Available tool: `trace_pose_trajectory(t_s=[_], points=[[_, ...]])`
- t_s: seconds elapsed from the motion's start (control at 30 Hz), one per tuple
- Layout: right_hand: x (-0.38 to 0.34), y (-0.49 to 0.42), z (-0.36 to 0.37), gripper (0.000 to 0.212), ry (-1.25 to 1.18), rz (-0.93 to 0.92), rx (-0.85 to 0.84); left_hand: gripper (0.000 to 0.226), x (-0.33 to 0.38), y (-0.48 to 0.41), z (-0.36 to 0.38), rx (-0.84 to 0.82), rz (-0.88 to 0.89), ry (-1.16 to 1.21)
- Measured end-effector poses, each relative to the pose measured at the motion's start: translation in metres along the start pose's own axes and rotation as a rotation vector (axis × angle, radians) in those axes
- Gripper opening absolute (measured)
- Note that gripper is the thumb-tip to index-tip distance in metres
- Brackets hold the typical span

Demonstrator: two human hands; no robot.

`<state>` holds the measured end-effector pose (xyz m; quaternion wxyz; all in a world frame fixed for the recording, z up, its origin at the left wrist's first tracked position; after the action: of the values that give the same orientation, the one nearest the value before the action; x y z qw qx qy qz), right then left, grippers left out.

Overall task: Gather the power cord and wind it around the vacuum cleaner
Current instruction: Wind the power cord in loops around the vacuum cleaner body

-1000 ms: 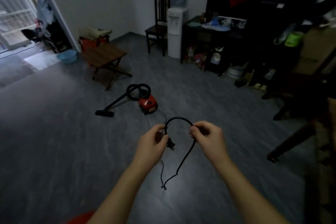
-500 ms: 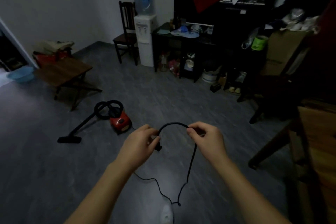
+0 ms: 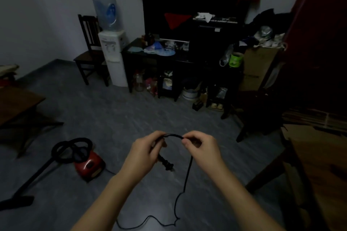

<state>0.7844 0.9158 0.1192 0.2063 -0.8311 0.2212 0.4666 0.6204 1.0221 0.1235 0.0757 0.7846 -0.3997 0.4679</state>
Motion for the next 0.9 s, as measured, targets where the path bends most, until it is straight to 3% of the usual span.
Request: trace_pose_trajectory(t_s=[0.23, 0.37, 0.6, 0.9], points=[[0.087, -0.110, 0.069, 0.010, -0.006, 0.106, -0.322, 0.022, -0.075, -0.079, -0.014, 0.252, -0.321, 0.248], [0.095, -0.181, 0.106, 0.012, -0.042, 0.101, -0.477, 0.019, -0.109, -0.111, -0.033, 0.397, -0.500, 0.293], [0.019, -0.282, 0.184, 0.012, -0.116, -0.109, -0.661, 0.016, -0.140, -0.115, -0.091, 0.737, -0.615, 0.290], [-0.100, -0.311, 0.321, 0.006, -0.224, -0.308, -0.859, 0.018, -0.200, -0.082, -0.195, 1.088, -0.678, 0.412]])
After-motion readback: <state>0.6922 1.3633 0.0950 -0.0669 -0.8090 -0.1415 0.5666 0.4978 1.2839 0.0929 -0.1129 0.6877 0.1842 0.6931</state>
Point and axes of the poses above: each hand's wrist, its own y-axis away from the middle knuckle, its own z-axis out of the palm, x = y × z, the point moved 6 cm from there along -y, towards the middle knuckle, and after that the axes turned 3 degrees about z, right-handed, at the moved point
